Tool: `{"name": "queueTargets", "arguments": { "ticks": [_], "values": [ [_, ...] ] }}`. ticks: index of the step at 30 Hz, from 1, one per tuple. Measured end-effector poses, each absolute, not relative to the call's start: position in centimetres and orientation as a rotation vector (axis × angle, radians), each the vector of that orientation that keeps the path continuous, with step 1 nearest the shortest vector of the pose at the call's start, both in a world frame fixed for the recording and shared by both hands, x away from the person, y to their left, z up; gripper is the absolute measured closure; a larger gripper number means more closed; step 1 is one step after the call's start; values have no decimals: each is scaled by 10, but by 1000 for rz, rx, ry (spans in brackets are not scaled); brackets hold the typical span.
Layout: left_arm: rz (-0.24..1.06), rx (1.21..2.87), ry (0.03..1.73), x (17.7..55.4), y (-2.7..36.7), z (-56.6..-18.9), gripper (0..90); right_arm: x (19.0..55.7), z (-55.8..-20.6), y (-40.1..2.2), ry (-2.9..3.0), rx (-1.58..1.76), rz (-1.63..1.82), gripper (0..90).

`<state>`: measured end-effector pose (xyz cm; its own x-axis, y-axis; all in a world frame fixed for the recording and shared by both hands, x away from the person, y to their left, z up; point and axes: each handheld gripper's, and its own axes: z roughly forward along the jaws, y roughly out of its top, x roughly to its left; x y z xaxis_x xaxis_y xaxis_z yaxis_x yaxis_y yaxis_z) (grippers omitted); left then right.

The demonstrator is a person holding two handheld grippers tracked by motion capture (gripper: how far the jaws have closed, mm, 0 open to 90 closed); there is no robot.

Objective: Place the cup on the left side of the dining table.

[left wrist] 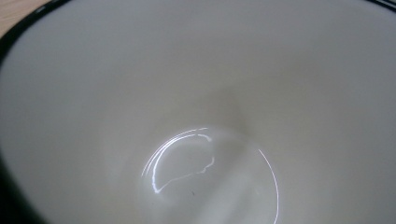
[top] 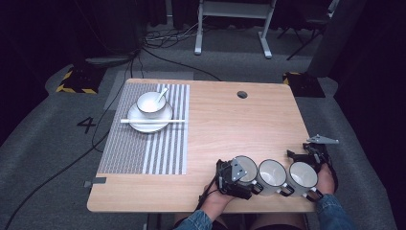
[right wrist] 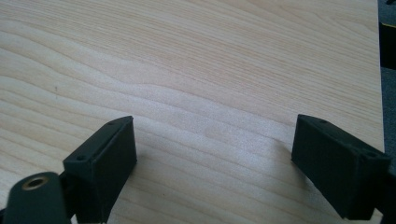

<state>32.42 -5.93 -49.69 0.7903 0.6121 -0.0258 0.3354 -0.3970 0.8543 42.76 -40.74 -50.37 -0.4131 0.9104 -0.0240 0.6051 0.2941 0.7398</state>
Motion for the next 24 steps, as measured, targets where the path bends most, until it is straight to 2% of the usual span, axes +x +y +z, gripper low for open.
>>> {"name": "queueTargets", "arguments": {
  "ticks": [14, 24],
  "values": [
    [374, 2030, 680, 319, -58, -496, 31, 428, -504, -407, 2124, 1354, 920, 139],
    [317, 2004, 677, 313, -45, -474, 30, 428, -504, -407, 2124, 1353, 920, 139]
  ]
}}
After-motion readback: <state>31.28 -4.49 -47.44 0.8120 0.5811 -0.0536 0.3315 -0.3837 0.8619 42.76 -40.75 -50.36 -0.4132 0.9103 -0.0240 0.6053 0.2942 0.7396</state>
